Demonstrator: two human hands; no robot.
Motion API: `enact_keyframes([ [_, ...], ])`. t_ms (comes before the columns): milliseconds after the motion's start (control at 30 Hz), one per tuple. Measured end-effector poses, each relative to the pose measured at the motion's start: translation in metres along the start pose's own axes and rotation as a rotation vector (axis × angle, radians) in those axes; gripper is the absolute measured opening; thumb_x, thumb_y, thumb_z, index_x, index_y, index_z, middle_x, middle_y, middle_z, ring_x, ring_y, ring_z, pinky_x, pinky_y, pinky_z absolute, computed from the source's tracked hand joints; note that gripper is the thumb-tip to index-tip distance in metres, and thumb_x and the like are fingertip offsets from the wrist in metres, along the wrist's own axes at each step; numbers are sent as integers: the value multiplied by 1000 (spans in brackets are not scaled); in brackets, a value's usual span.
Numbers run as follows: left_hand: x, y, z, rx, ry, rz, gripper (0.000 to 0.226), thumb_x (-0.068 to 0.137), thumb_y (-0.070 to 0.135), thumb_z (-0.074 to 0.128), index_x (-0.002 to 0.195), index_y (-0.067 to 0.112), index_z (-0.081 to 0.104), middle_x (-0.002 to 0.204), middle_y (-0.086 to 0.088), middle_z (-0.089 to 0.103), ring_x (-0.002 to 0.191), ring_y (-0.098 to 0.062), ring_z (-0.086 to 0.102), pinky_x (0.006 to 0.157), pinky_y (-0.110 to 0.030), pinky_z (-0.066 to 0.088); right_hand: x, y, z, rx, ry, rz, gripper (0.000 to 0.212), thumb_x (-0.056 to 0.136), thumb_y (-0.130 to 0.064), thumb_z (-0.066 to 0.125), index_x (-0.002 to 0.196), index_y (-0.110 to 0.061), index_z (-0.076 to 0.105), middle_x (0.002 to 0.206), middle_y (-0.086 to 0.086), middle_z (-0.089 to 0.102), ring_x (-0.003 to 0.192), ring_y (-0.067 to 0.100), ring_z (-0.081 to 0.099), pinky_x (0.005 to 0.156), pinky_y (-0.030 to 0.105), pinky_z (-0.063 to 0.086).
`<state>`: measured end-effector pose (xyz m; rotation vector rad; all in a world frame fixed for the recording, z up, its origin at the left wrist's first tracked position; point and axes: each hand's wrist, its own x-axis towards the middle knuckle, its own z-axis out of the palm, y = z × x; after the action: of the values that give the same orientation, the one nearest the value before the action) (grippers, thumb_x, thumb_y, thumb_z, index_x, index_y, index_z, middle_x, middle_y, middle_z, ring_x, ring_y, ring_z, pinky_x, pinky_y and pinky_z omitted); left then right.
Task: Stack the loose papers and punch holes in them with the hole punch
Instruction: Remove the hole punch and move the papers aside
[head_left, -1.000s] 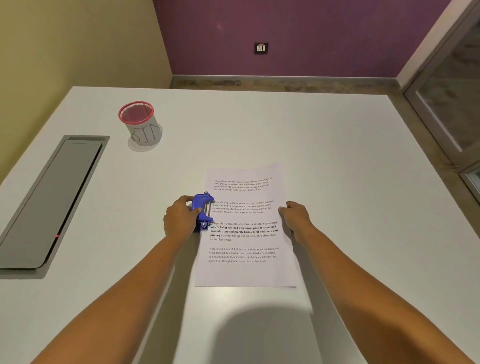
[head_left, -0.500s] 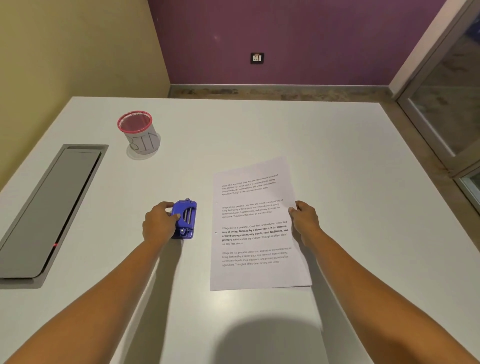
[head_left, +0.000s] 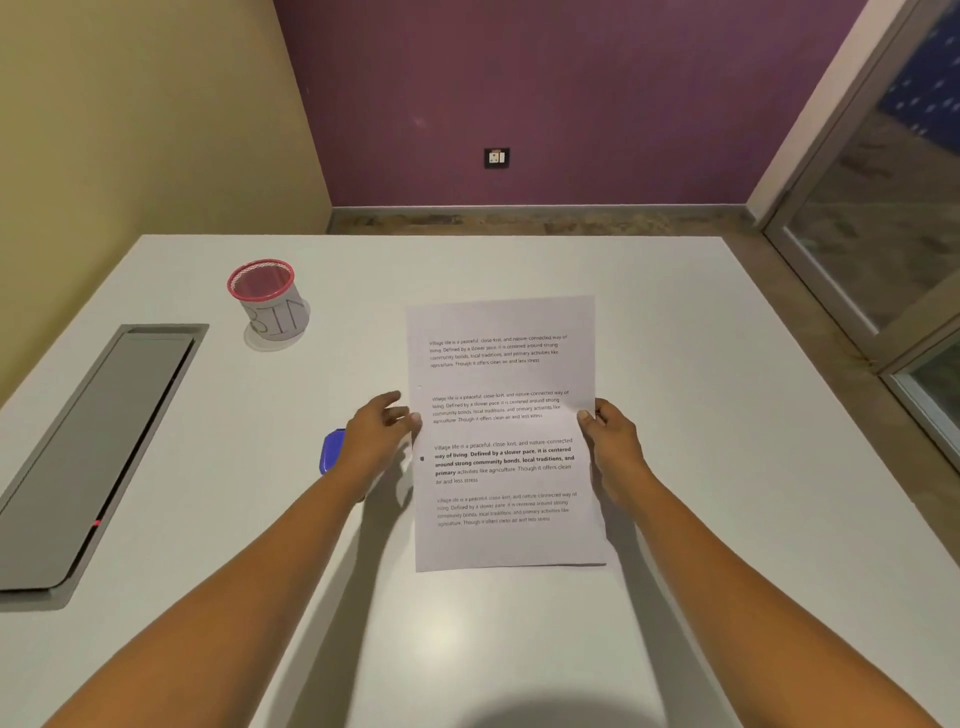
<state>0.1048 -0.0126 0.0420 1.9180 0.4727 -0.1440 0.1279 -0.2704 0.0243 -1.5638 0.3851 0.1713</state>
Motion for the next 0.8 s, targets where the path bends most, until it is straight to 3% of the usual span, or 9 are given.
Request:
enact_keyframes([
  [67, -4, 7, 8, -153, -95, -19, 35, 89, 11, 57, 124, 4, 54, 104, -11, 66, 94, -24, 62, 94, -39, 49, -3, -6, -5, 29, -11, -31, 17, 96, -9, 44, 96, -17, 59, 98, 6, 66, 84, 21, 64, 82, 33, 52],
  [133, -8, 12, 14, -203, -71, 42, 19, 88, 6, 57, 106, 8, 63, 101, -12, 69, 93, -26, 65, 92, -43, 51, -6, -12, -10, 29, -12, -78, 15, 96, -12, 45, 95, -19, 58, 94, 3, 68, 79, 17, 65, 75, 28, 54],
  [267, -16, 28, 22, -297, 16, 179, 18, 87, 3, 56, 94, 17, 65, 98, -4, 70, 84, -13, 67, 79, -30, 54, -12, -25, -19, 9, 32, -232, 18, 96, -16, 45, 86, -24, 58, 81, -9, 68, 67, 2, 66, 58, 13, 52],
  [400, -20, 44, 28, -360, 86, 285, 17, 87, 1, 56, 92, 15, 64, 90, 4, 68, 82, -7, 65, 79, -21, 52, -17, -38, -24, 36, 47, -328, 19, 97, -18, 44, 85, -23, 57, 81, -13, 67, 66, -7, 64, 58, 9, 51],
  [567, -25, 37, 37, -316, 88, 291, 17, 87, 2, 56, 90, 18, 63, 92, 3, 68, 83, -6, 64, 70, -10, 50, -23, -34, -31, -5, 36, -331, 19, 97, -17, 44, 87, -25, 57, 87, -11, 66, 73, -4, 63, 64, 9, 51],
  [633, -26, 26, 41, -238, 83, 254, 14, 86, 1, 57, 93, 12, 62, 96, -3, 68, 85, -13, 63, 73, -12, 48, -24, -24, -35, -40, 32, -297, 17, 96, -11, 44, 95, -23, 57, 96, -6, 65, 84, 4, 62, 72, 13, 51],
  [733, -27, 6, 47, -160, 71, 177, 15, 85, -1, 57, 99, 3, 63, 104, -12, 68, 92, -22, 62, 85, -28, 49, -24, -5, -39, -137, 22, -227, 19, 96, -6, 44, 105, -18, 56, 107, 0, 63, 92, 11, 60, 74, 11, 49],
  [800, -27, -3, 49, -112, 72, 127, 17, 85, 0, 57, 101, 0, 64, 106, -15, 69, 96, -27, 64, 93, -38, 49, -23, 6, -41, -235, 32, -176, 22, 95, -7, 44, 112, -12, 57, 111, 5, 63, 98, 19, 57, 84, 22, 48],
])
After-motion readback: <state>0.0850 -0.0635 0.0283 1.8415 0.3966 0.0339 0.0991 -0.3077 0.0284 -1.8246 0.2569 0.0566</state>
